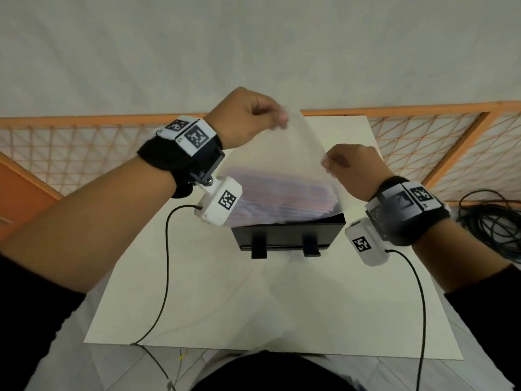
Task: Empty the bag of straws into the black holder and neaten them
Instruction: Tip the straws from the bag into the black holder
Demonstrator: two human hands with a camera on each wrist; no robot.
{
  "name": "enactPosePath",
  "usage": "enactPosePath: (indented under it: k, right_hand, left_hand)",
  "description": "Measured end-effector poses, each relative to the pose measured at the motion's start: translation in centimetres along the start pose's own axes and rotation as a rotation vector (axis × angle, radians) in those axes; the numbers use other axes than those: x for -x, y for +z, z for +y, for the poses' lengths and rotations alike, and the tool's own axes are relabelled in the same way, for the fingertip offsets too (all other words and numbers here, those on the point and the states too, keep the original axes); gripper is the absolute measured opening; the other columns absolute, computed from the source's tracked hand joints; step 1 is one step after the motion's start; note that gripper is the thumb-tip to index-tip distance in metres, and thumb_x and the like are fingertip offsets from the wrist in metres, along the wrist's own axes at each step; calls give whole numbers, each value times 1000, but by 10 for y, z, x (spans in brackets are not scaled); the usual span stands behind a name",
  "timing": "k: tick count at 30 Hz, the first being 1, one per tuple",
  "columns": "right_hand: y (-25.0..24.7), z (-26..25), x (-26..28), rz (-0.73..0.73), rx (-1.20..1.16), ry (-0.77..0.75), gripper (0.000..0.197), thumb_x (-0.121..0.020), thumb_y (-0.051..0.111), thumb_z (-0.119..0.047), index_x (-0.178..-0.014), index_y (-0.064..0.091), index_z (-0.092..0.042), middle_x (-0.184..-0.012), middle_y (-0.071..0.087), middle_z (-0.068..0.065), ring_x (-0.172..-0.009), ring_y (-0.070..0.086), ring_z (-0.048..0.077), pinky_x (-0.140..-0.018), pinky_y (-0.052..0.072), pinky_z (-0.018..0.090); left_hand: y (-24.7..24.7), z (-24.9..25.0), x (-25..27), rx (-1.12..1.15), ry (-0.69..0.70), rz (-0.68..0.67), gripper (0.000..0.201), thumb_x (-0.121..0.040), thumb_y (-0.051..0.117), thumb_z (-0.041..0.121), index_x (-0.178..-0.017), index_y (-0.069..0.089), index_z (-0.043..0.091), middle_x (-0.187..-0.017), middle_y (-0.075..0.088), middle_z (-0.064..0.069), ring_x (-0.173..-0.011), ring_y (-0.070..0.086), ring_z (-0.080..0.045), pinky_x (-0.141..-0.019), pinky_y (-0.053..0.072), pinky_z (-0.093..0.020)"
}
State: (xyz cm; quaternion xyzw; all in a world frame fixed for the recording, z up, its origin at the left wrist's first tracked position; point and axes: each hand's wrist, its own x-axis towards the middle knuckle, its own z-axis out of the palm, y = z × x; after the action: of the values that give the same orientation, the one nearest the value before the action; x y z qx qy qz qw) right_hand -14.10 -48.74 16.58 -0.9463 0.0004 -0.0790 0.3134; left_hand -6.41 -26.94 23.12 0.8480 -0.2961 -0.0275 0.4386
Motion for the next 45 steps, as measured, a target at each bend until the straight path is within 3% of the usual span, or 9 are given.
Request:
enactPosePath:
  k: [7, 12, 17, 25, 32, 35, 38, 42, 45]
  right_hand:
    - [4, 12, 2, -61, 71, 6, 11, -92, 49, -17, -88, 59, -14, -86, 60, 0, -85, 60, 27, -72, 38, 24]
    - [8, 8, 1, -436, 147, 113, 58, -79, 67, -43, -125, 44, -17, -109, 52, -5, -99, 52, 19, -84, 37, 27]
    - [4, 17, -7, -216, 193, 103, 28, -88, 55, -19, -106, 58, 2, -106, 64, 20, -95, 58, 34, -71, 36, 24]
    - [25, 20, 6, -420, 82, 117, 61, -75, 75, -30, -129, 50, -16, -130, 56, 8, -112, 52, 21, -90, 39, 26]
    - [36, 13, -9, -278, -19, 175, 39, -83, 57, -8, -121, 53, -4, -116, 63, 20, -103, 59, 33, -89, 49, 37]
    - [41, 19, -7, -357, -168, 103, 63, -79, 69, -14, -133, 41, -30, -115, 60, 0, -104, 56, 19, -89, 43, 23]
    - [56, 21, 4, -258, -354, 118, 45, -77, 74, -13, -118, 56, -21, -112, 55, -7, -108, 52, 11, -83, 38, 7]
    - [74, 16, 6, -331, -344, 86, 39, -76, 74, -8, -111, 58, -14, -107, 56, -1, -106, 55, 19, -97, 44, 30]
    - [67, 16, -4, -225, -419, 150, 43, -74, 75, -10, -110, 54, -21, -98, 56, -9, -94, 57, 11, -81, 45, 19]
  left_hand:
    - [5, -31, 24, -214, -124, -208, 37, -79, 73, 32, -114, 65, 23, -116, 65, 9, -109, 58, -4, -96, 40, -16]
    - [15, -18, 14, -93, -71, -73, 16, -85, 68, 24, -99, 73, 19, -101, 71, 5, -86, 61, 11, -83, 40, -4]
    - [12, -22, 23, -143, -78, -69, 48, -86, 64, 39, -130, 51, 25, -131, 52, 8, -118, 46, -1, -95, 31, -16]
    - [14, -119, 103, 454, -703, 373, 58, -97, 32, 52, -148, 22, 26, -155, 24, 6, -142, 24, -14, -117, 20, -42]
    - [56, -112, 74, 694, -790, 216, 54, -91, 25, 67, -124, 43, 29, -120, 60, 2, -93, 63, -19, -65, 49, -28]
    - [52, -102, 64, 710, -750, 260, 37, -92, 28, 64, -104, 49, 37, -118, 59, 4, -91, 60, -21, -71, 49, -33]
    - [46, -96, 60, 701, -704, 298, 27, -95, 29, 58, -92, 48, 40, -101, 57, 10, -90, 59, -15, -80, 49, -34]
    - [43, -106, 67, 576, -696, 238, 39, -97, 24, 56, -111, 49, 30, -108, 57, 8, -98, 56, -14, -88, 42, -31]
    - [38, -120, 76, 402, -696, 148, 52, -96, 22, 56, -125, 46, 21, -131, 51, 1, -122, 45, -15, -102, 31, -34]
